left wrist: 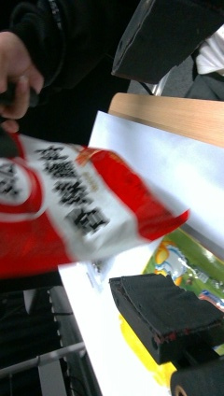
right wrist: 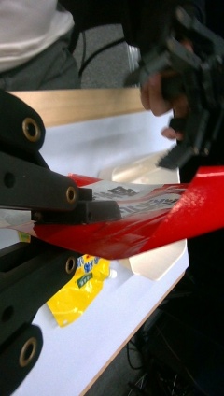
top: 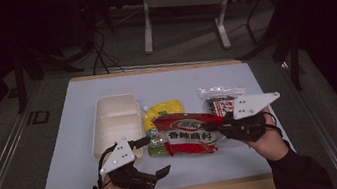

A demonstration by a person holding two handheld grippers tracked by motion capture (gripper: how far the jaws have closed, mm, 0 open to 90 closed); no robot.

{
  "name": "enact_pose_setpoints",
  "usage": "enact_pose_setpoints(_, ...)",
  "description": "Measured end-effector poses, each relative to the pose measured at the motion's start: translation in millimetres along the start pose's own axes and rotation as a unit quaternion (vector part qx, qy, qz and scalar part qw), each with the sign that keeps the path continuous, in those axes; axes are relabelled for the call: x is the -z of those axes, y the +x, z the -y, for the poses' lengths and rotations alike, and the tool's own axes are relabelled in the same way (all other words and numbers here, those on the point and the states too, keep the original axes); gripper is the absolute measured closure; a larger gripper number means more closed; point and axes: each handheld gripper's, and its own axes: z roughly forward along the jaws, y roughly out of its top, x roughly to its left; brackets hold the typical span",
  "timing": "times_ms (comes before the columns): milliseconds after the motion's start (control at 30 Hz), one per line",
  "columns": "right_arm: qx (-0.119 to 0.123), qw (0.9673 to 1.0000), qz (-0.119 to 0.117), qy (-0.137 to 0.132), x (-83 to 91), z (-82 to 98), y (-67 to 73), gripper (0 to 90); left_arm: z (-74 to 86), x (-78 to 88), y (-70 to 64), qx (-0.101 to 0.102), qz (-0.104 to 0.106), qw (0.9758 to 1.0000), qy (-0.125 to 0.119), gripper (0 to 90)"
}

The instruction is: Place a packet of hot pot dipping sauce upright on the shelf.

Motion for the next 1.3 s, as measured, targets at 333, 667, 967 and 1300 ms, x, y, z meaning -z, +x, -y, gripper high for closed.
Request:
enact_pose_setpoints(333, -0.012, 0.9999, 0.007, -0.006, -17.3, -14.0, -18.3, 90.0, 26.0, -3.3, -13.4, 0.013, -0.015, 0.9997, 0.01, 1.7)
enact_pose_setpoints(667, -0.015, 0.9997, 0.015, -0.015, -44.1, -35.9, -33.8, 90.0, 39.4, -6.6, -17.9, 0.013, -0.019, 0.9996, 0.013, 1.4)
enact_pose_setpoints(967, -0.026, 0.9993, 0.009, -0.025, -77.6, -51.3, -45.6, 90.0, 50.0, -7.9, -20.5, 0.007, -0.025, 0.9996, 0.013, 1.4)
enact_pose_setpoints(1300, -0.041, 0.9985, 0.013, -0.032, -119.7, -61.5, -60.3, 90.0, 59.1, -12.3, -21.0, 0.005, -0.017, 0.9995, 0.026, 1.4)
